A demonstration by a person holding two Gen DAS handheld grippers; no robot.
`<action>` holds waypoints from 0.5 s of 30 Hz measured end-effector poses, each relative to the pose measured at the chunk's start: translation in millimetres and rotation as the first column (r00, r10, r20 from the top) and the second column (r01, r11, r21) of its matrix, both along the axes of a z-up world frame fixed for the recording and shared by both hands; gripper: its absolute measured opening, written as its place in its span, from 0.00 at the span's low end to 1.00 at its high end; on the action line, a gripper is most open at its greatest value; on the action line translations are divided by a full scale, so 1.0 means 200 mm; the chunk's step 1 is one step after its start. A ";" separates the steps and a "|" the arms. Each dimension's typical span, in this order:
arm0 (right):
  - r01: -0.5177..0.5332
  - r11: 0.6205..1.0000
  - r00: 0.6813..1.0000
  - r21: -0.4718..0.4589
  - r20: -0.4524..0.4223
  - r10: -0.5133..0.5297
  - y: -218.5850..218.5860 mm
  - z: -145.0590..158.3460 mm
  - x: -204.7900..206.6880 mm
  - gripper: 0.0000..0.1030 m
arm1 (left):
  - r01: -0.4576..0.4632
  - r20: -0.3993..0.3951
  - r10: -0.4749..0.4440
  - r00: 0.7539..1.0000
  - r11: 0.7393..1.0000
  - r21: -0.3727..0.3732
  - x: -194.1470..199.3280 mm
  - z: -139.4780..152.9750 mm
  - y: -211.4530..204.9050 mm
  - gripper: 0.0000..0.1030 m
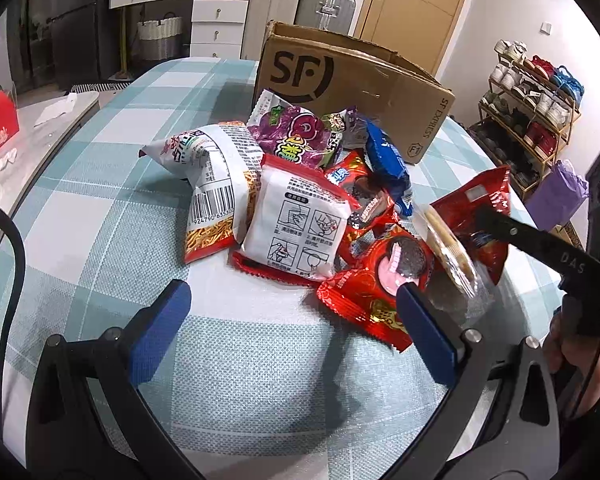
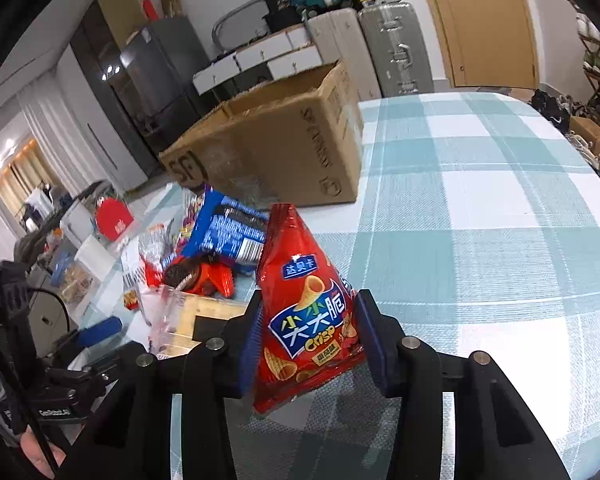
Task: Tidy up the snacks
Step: 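Grasp the red triangular Crisp bag with the right gripper, then grasp a white bag with red top using the left gripper while the right gripper holds the red bag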
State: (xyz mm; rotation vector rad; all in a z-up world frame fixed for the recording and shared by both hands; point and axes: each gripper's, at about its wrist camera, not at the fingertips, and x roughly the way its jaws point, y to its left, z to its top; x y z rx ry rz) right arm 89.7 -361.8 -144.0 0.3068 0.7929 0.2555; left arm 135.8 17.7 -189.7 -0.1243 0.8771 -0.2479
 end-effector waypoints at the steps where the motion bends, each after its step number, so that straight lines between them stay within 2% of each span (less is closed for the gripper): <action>1: 0.014 1.000 1.000 0.013 0.014 -0.014 -0.02 0.01 -0.01 0.40 | -0.003 -0.001 0.003 1.000 1.000 -0.001 0.00 0.00 0.00 0.99; 6: 0.064 0.994 0.996 0.092 0.058 -0.069 -0.10 0.03 -0.06 0.38 | -0.032 0.010 0.032 0.999 0.999 -0.006 -0.01 0.00 0.03 0.99; 10: 0.076 0.984 0.994 0.160 0.071 -0.089 -0.16 0.03 -0.08 0.36 | -0.069 0.028 0.070 0.997 0.997 -0.039 -0.03 0.02 0.09 0.99; 15: 0.073 0.978 0.992 0.197 0.089 -0.092 -0.19 0.04 -0.10 0.36 | -0.125 0.012 0.125 0.992 0.992 0.003 -0.04 0.02 0.21 0.99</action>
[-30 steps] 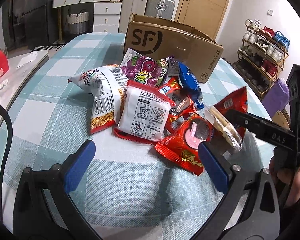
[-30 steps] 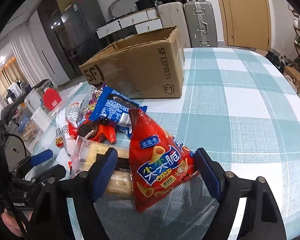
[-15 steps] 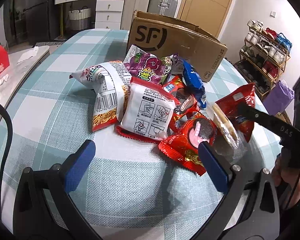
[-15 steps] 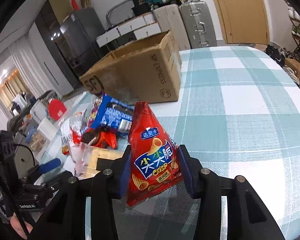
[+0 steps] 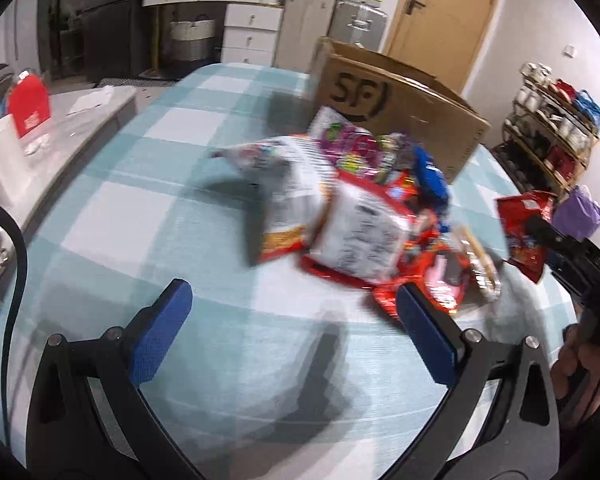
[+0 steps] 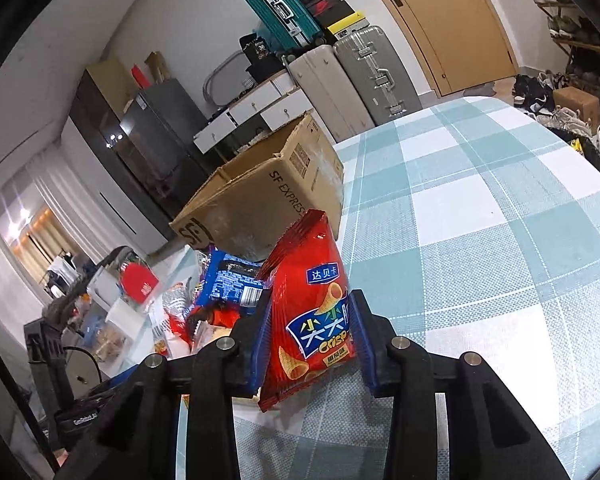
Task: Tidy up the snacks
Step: 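Grasp a white bag with red top using the left gripper while the right gripper holds the red bag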
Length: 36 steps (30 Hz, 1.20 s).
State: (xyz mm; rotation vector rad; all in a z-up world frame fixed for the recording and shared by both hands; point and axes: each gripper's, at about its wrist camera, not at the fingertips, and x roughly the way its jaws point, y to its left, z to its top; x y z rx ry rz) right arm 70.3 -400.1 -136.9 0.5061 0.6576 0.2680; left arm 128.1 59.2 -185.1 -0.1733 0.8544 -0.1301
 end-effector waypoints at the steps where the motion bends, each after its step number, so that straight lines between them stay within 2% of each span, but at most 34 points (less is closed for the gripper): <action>1: -0.003 1.000 1.000 -0.001 0.007 0.003 0.00 0.01 -0.01 0.35 | -0.014 -0.009 0.014 1.000 1.000 -0.010 0.01 0.00 0.04 0.99; 8: -0.028 1.000 0.999 0.010 0.043 0.027 0.01 0.03 -0.03 0.34 | -0.074 -0.043 0.071 0.997 0.995 -0.061 0.09 0.04 0.20 0.99; 17: -0.048 0.999 0.997 0.017 0.062 0.047 0.01 0.03 -0.04 0.34 | -0.062 -0.097 0.048 0.994 0.988 -0.141 0.33 0.03 0.13 0.99; 30: -0.046 0.999 0.998 0.029 0.052 0.045 0.02 0.02 -0.04 0.34 | -0.096 -0.117 0.081 0.990 0.987 -0.130 0.54 0.04 0.07 0.99; 36: -0.042 0.999 0.998 0.033 0.049 0.041 0.01 0.02 -0.05 0.34 | -0.100 -0.169 0.074 0.983 0.983 -0.154 0.60 -0.01 0.09 0.98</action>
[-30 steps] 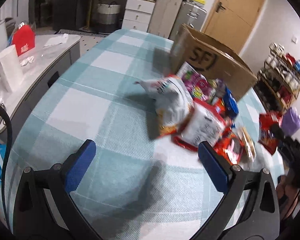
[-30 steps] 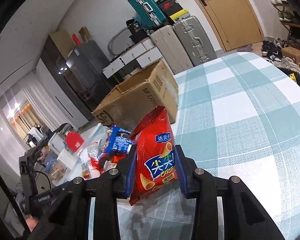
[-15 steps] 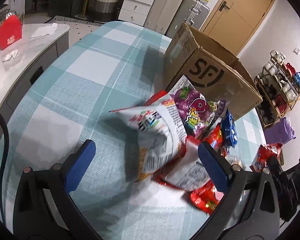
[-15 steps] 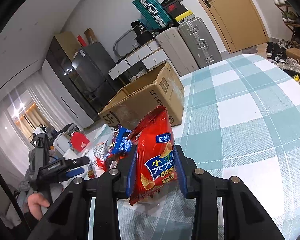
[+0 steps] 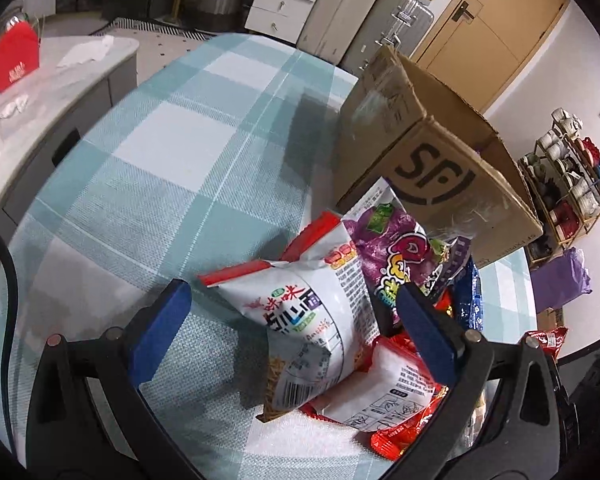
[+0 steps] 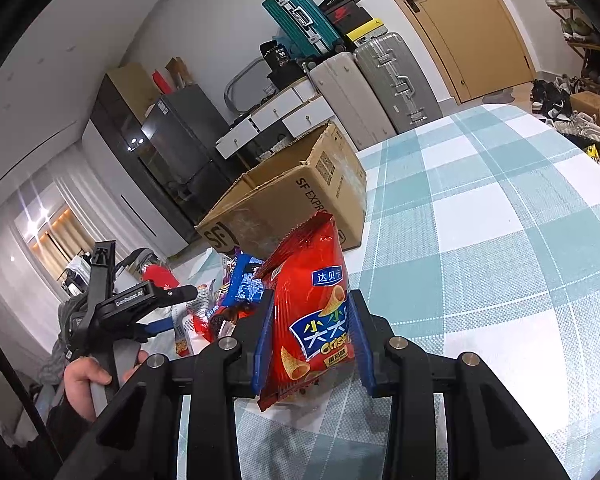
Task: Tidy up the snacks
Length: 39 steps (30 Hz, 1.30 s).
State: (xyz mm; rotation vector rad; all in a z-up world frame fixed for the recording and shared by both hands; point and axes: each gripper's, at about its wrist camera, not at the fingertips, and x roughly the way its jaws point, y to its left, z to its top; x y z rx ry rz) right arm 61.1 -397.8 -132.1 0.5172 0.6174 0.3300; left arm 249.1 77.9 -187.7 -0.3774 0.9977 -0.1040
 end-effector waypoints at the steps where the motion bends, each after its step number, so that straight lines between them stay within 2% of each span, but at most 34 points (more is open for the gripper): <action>1: -0.001 1.000 1.000 0.000 0.000 0.001 0.00 0.00 0.00 0.34 | -0.002 -0.004 0.002 1.000 1.000 0.005 0.00 -0.01 0.00 0.96; 2: -0.001 1.000 1.000 -0.001 0.001 0.001 0.00 0.00 0.00 0.34 | 0.000 -0.005 0.000 1.000 1.000 0.014 0.00 -0.02 0.00 0.95; 4: 0.000 1.000 1.000 -0.001 0.002 0.000 0.00 0.00 0.00 0.34 | 0.015 -0.003 -0.015 1.000 1.000 0.023 0.00 -0.03 -0.01 0.82; 5: 0.001 1.000 1.000 0.000 0.002 -0.001 -0.01 0.00 0.00 0.34 | 0.023 -0.002 -0.023 1.000 1.000 0.015 0.01 -0.03 -0.02 0.79; 7: 0.000 1.000 1.000 0.003 -0.001 0.000 -0.01 0.00 0.00 0.34 | 0.025 0.003 -0.024 1.000 1.000 -0.003 0.00 -0.03 -0.02 0.63; 12: 0.001 1.000 1.000 0.004 0.000 -0.001 -0.01 0.00 0.00 0.34 | 0.055 0.004 -0.055 0.998 0.998 0.027 -0.01 -0.01 -0.06 0.50; 15: 0.002 1.000 1.000 0.003 -0.003 -0.002 -0.01 0.00 0.00 0.34 | 0.057 0.014 -0.057 0.998 0.998 -0.015 -0.02 0.00 -0.03 0.43; 22: 0.007 1.000 1.000 0.008 -0.010 -0.007 -0.01 0.00 0.00 0.34 | 0.048 0.021 -0.047 0.999 0.998 -0.049 -0.06 0.00 0.05 0.37; 31: 0.019 1.000 1.000 0.010 -0.021 -0.019 -0.02 -0.01 -0.01 0.34 | 0.030 0.026 -0.028 0.999 0.997 -0.075 -0.13 0.02 0.16 0.35; 34: 0.015 1.000 1.000 -0.001 -0.012 -0.015 -0.01 0.00 -0.01 0.34 | 0.044 0.047 -0.039 0.998 0.992 -0.121 -0.16 0.03 0.20 0.35; 39: 0.014 1.000 1.000 0.000 -0.015 -0.014 -0.01 0.00 -0.01 0.34 | 0.052 0.094 -0.043 0.995 0.995 -0.091 -0.25 0.10 0.23 0.35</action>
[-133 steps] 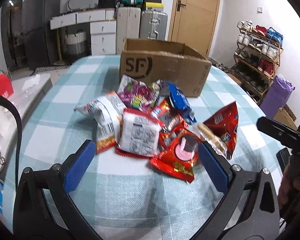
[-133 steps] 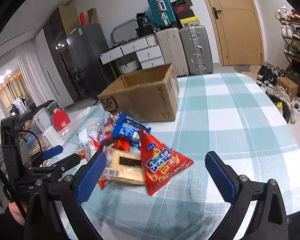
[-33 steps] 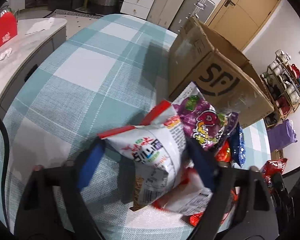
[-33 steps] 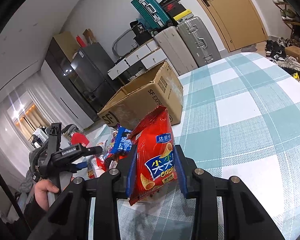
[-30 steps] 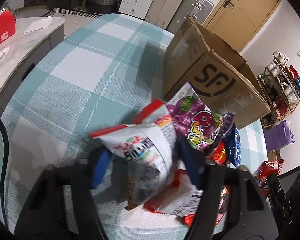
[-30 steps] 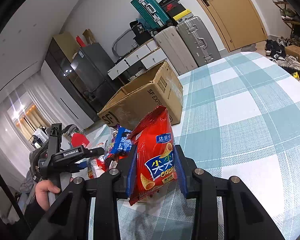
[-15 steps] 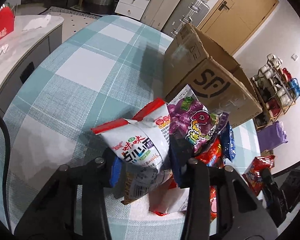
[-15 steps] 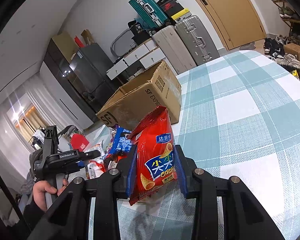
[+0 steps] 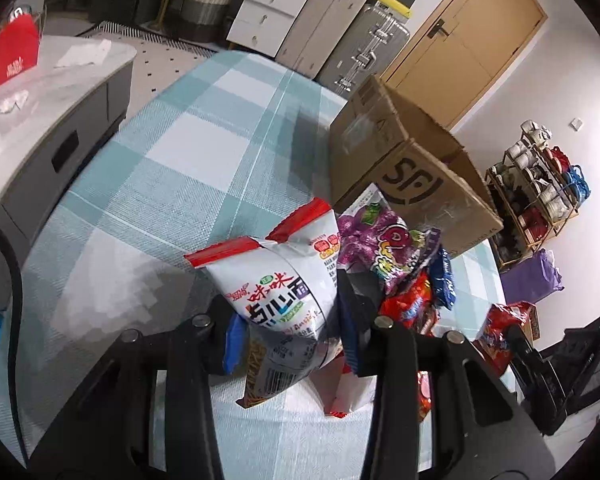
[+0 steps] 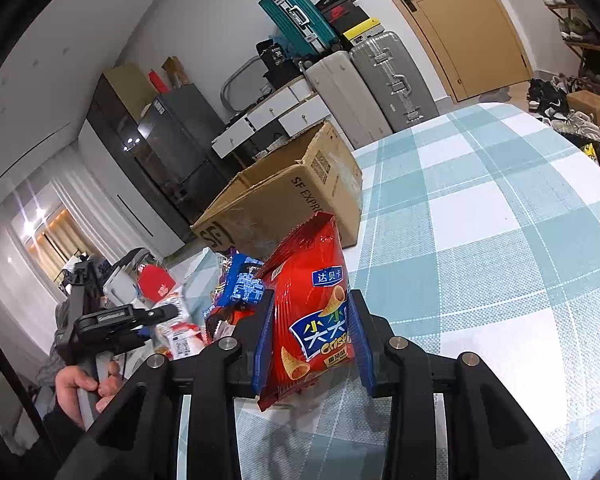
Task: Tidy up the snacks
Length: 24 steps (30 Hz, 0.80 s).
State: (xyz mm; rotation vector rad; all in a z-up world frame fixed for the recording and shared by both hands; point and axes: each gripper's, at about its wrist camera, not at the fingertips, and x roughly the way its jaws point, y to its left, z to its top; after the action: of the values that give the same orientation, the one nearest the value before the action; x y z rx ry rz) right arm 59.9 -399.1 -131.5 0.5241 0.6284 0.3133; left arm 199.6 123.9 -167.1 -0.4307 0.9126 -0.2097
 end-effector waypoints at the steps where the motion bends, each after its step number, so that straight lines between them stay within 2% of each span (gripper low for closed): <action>1: 0.002 1.000 1.000 0.003 -0.003 -0.002 0.00 0.00 0.00 0.34 | 0.001 0.005 -0.001 1.000 1.000 0.002 -0.01 0.01 0.00 0.35; 7: 0.008 1.000 1.000 -0.007 -0.004 -0.008 0.00 0.00 0.00 0.34 | 0.014 0.048 -0.014 0.999 1.000 0.005 -0.12 0.10 0.01 0.35; 16: -0.007 1.000 1.000 -0.023 0.005 0.007 0.03 0.02 -0.01 0.34 | 0.022 0.150 -0.035 0.988 0.996 0.090 -0.30 0.26 -0.02 0.35; 21: -0.002 1.000 1.000 0.024 0.001 0.002 0.01 0.02 -0.04 0.34 | 0.060 0.196 -0.081 0.977 0.992 0.112 -0.38 0.33 -0.05 0.35; 24: -0.018 1.000 1.000 0.012 0.007 0.018 0.03 0.05 -0.08 0.34 | 0.078 0.212 -0.099 0.972 0.991 0.104 -0.42 0.36 -0.08 0.35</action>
State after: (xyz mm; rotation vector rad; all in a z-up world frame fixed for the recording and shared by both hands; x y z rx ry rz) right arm 44.0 -392.6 -121.6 0.5292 0.6256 0.3359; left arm 115.2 108.3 -95.1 -0.2723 0.7240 -0.2884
